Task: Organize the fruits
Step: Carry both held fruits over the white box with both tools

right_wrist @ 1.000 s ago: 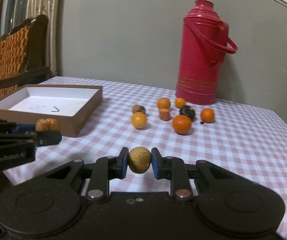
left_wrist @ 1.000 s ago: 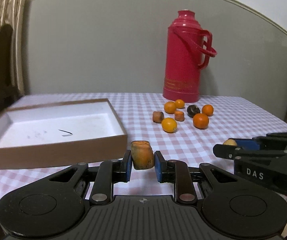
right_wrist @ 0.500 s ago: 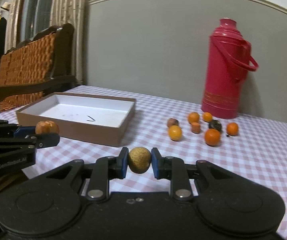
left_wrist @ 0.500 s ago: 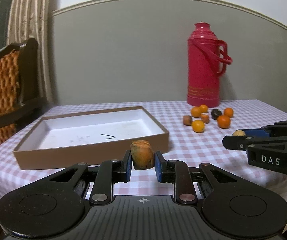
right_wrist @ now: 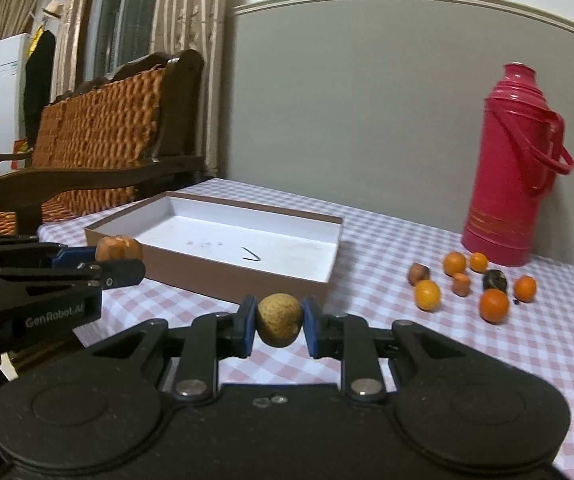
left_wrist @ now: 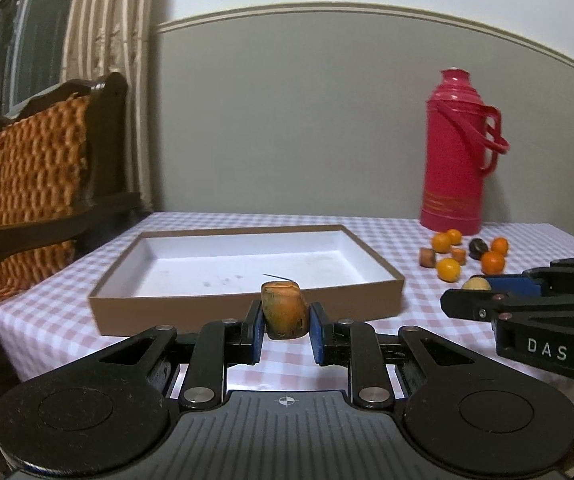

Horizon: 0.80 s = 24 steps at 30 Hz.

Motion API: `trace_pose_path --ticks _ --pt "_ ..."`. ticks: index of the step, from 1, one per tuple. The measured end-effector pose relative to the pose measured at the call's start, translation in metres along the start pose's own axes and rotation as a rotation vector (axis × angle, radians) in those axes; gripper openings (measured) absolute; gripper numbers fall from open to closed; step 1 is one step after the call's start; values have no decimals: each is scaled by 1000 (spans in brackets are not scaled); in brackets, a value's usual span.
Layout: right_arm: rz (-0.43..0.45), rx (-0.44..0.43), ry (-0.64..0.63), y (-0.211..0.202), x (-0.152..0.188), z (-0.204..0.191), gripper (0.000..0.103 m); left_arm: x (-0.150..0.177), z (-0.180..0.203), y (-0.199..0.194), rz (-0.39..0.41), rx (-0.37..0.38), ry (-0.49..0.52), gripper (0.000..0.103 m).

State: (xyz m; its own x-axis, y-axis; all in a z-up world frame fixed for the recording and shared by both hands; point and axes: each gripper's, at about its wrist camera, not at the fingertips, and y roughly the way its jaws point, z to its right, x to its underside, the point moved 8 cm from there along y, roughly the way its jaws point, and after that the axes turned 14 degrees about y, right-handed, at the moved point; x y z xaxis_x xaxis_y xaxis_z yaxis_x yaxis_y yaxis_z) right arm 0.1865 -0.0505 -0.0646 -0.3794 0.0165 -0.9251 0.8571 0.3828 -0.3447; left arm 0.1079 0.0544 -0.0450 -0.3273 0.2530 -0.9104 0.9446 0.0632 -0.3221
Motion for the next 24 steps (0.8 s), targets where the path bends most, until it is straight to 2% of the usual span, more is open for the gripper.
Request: trace_pose_path --ticks 15,24 --pt "23 -81 -77 13 -14 -50 16 3 -60 -2 21 -97 -64 24" --pt "74 -88 -117 39 -40 -50 16 -5 -85 22 29 -153 -76 24"
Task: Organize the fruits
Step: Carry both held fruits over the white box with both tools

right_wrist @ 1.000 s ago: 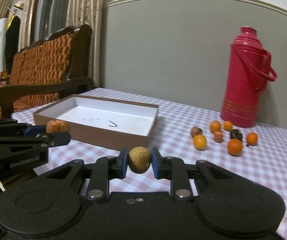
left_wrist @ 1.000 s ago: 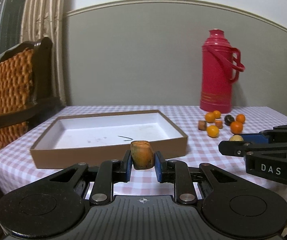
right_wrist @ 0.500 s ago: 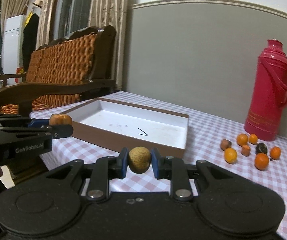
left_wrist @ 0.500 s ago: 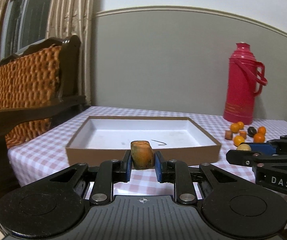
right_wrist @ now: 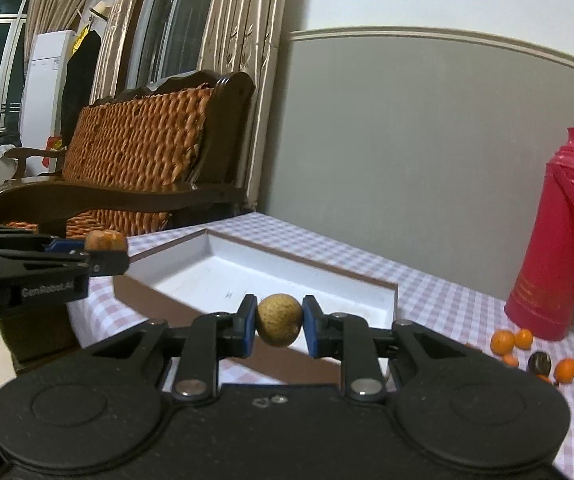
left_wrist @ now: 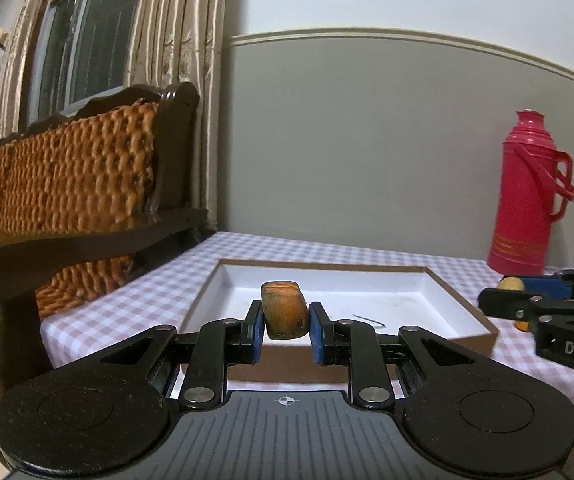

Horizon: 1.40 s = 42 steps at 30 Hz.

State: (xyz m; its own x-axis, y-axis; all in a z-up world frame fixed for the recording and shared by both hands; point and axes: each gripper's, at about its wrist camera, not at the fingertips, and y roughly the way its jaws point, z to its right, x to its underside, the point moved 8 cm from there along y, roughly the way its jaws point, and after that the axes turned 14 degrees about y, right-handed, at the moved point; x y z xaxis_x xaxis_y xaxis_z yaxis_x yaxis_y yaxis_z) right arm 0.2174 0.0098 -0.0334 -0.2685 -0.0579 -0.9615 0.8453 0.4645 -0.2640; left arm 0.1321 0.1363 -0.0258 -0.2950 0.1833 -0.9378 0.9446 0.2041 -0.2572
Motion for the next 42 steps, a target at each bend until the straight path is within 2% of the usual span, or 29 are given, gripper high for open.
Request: trace_pose_path --ticks 3,9,21,34,42 --pt "21 5 -12 7 -4 4 16 -4 -9 16 4 -30 14 24" --pt "7 10 -14 28 -4 11 16 -6 -22 50 -21 -69 -1 24" --pt "-3 36 57 74 -17 42 16 -6 -30 82 -34 -104 -33 24" --pt "-69 74 109 126 -26 76 16 -6 -31 123 -74 -86 -34 24" --pt "-124 44 129 154 -27 79 16 -7 -26 151 -112 -95 -24 24"
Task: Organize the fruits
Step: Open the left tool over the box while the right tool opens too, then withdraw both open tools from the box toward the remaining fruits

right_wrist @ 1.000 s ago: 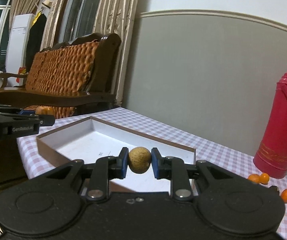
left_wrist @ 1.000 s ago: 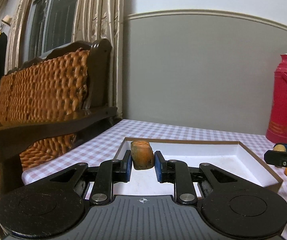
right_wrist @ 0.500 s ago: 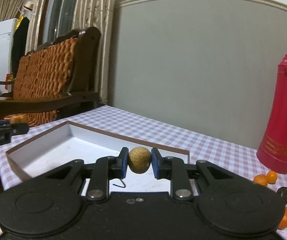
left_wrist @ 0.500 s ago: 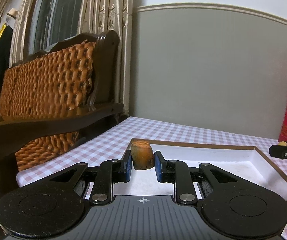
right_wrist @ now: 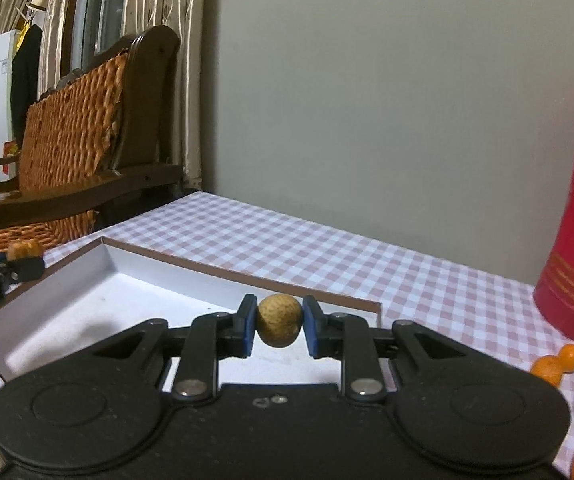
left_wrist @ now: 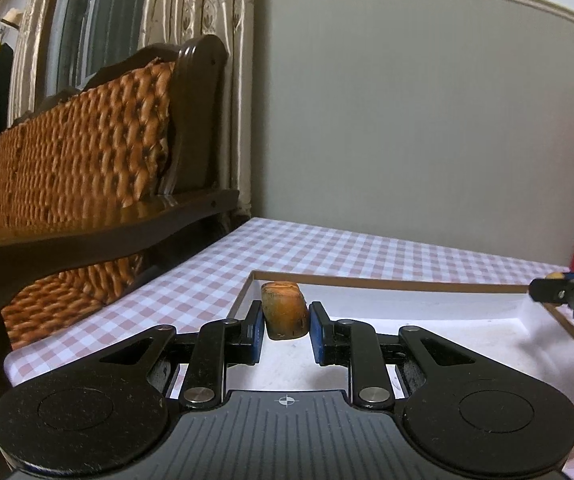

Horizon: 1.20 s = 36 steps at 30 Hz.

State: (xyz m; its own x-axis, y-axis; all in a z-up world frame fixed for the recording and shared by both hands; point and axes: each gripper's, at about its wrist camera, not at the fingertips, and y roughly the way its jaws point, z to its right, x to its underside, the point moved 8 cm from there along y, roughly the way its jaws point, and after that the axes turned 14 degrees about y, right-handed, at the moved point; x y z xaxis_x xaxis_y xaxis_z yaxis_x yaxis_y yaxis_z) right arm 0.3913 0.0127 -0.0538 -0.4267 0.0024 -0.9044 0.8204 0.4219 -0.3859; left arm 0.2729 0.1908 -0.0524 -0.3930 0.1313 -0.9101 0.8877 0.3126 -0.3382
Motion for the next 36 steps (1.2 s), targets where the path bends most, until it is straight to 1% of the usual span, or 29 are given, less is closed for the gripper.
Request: trace_pose_path --ticks 1,2,3,4,5,6,8,9,15,20,26,27,29,31,32,34,36 --pt "3 4 4 2 -2 1 16 0 0 4 -9 -6 1 25" --pt "6 -1 5 4 -4 2 18 2 -1 4 -14 -17 -5 44" --pt "8 10 -7 6 -5 3 42 2 -4 3 -2 -34 -21 88" --pt "25 47 -27 7 -7 6 93 0 -8 -2 33 -52 -36 102" --pt "87 72 -36 2 -9 8 95 -2 -12 -7 67 -78 -40 103" --pt "126 66 -30 -1 -10 10 98 -3 -13 -9 73 -89 -36 103" --pt "88 54 -1 3 -9 12 96 0 -13 -10 63 -74 -45 103" --pt "86 49 4 4 -8 12 97 1 -12 -10 54 -68 -43 103" --pt "79 26 -19 6 -2 1 97 2 -6 -17 58 -63 -29 103" --pt "71 18 -22 1 -2 -3 97 -1 -8 -10 54 -56 -23 103" --pt "69 19 -31 -4 1 -2 97 -1 -8 -13 59 -73 -5 103" --pt "72 24 -37 -5 2 -2 97 -2 -8 -15 64 -93 5 103" --pt "112 60 -62 -9 1 -2 97 -3 -10 -20 69 -125 16 103" --pt "167 126 -126 -17 -1 -5 97 -3 -11 -26 70 -134 11 103" --pt "184 137 -146 -20 -1 -7 97 -3 -11 -30 73 -128 12 103" --pt "197 103 -157 -30 -1 -11 97 -3 -11 -37 84 -128 22 103" --pt "177 77 -147 -39 1 -11 97 -5 -9 -46 98 -131 43 103"
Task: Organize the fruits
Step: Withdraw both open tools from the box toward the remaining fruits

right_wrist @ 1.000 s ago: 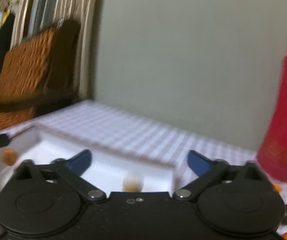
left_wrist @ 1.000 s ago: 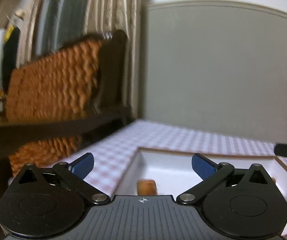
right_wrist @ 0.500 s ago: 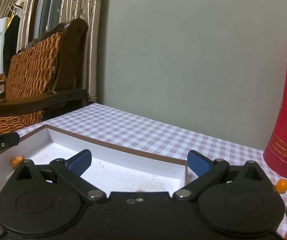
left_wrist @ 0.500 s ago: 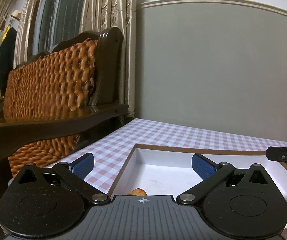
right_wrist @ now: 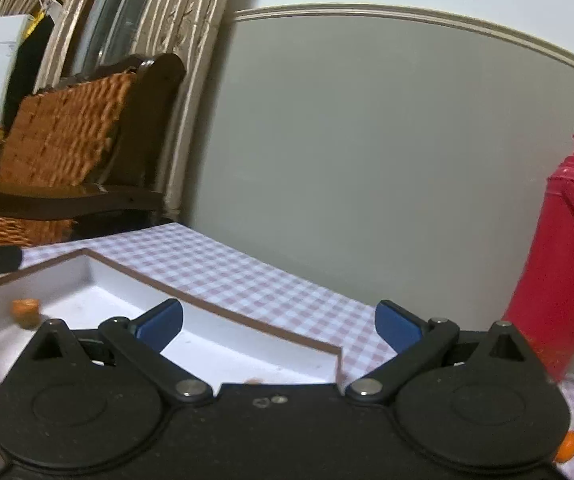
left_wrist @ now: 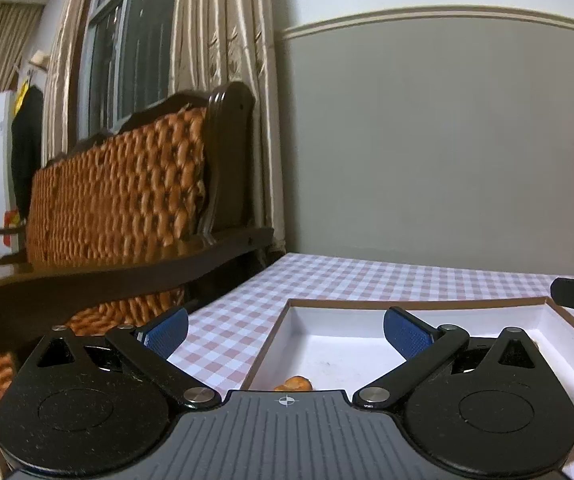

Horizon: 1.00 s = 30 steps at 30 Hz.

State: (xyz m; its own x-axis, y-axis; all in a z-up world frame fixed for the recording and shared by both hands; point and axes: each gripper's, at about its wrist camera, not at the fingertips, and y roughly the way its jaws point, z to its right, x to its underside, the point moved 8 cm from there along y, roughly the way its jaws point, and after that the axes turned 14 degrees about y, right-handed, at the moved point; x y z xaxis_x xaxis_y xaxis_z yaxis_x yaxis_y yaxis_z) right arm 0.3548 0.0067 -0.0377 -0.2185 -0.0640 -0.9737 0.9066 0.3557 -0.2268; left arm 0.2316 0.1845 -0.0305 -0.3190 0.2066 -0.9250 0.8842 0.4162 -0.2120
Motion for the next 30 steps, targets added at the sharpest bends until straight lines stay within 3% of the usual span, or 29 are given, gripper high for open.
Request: trace_pose_path --ticks 7,15,30 --pt "-62 -22 6 -24 8 7 97 -12 3 -23 44 3 24 103" --pt "-56 -20 40 -53 11 13 97 2 8 -45 -10 84 17 103" --pt "-56 -5 72 -106 26 17 97 3 2 -101 37 90 10 103"
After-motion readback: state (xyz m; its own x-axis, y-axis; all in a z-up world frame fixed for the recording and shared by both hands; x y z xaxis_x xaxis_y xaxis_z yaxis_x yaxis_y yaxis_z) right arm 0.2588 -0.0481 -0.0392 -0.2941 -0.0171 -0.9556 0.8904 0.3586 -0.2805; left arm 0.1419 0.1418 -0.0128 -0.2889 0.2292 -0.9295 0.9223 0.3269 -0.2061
